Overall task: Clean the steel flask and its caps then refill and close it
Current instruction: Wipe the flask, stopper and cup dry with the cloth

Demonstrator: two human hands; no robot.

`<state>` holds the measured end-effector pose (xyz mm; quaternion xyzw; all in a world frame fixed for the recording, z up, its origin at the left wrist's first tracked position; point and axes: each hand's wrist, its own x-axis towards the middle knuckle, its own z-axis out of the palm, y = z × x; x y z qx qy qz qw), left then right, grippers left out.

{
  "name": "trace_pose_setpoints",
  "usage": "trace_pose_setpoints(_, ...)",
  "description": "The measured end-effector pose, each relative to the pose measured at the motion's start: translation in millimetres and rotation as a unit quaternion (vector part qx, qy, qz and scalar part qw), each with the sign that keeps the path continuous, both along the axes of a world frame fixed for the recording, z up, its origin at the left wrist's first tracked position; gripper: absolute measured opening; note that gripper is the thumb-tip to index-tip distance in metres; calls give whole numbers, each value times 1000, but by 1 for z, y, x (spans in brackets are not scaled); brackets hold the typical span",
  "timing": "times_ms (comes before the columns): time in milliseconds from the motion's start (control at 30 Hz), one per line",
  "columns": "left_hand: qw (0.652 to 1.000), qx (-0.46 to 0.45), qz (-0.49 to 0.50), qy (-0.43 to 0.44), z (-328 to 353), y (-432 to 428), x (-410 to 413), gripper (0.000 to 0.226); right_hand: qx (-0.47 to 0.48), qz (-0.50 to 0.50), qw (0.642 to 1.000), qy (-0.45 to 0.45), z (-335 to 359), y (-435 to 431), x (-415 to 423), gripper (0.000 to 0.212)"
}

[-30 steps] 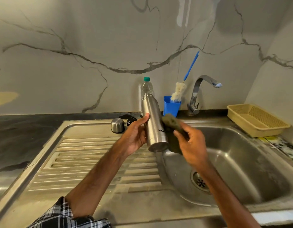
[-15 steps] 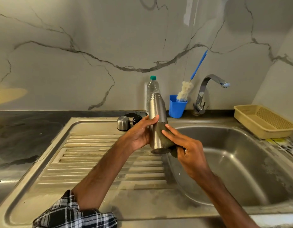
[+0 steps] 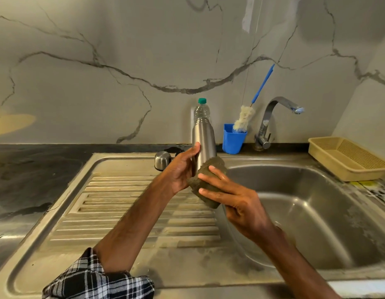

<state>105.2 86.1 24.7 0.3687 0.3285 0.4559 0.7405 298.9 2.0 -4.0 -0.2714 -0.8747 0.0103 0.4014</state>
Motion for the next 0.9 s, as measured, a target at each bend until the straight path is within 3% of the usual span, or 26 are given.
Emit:
trace_pose_setpoints(67,1000,-3,2,-4,-2,2,-3,58,-10,1,1000,6,2,5,0,54)
trace_pose_setpoints(233,1000,11,-20,-5,-1,-4,7,59,-103,-96,981,135,5,15,6,65)
trace_pose_setpoints(400,1000,26,-9,9,-5,-3,8,73,-17,-6,1000,-10,0,3,2,56)
trace_pose_setpoints(600,999,35,-28,3,-6,-7,20,53,-90,-94,983,130,3,32,12,70)
trace_pose_setpoints(800,998,18,-56,-28,-10,-5,13,51,-56,-14,996,65,2,17,9,57)
trace_pose_setpoints(900,996,43,-75,-12,-10,-10,20,51,-71,-94,983,142,6,36,21,67)
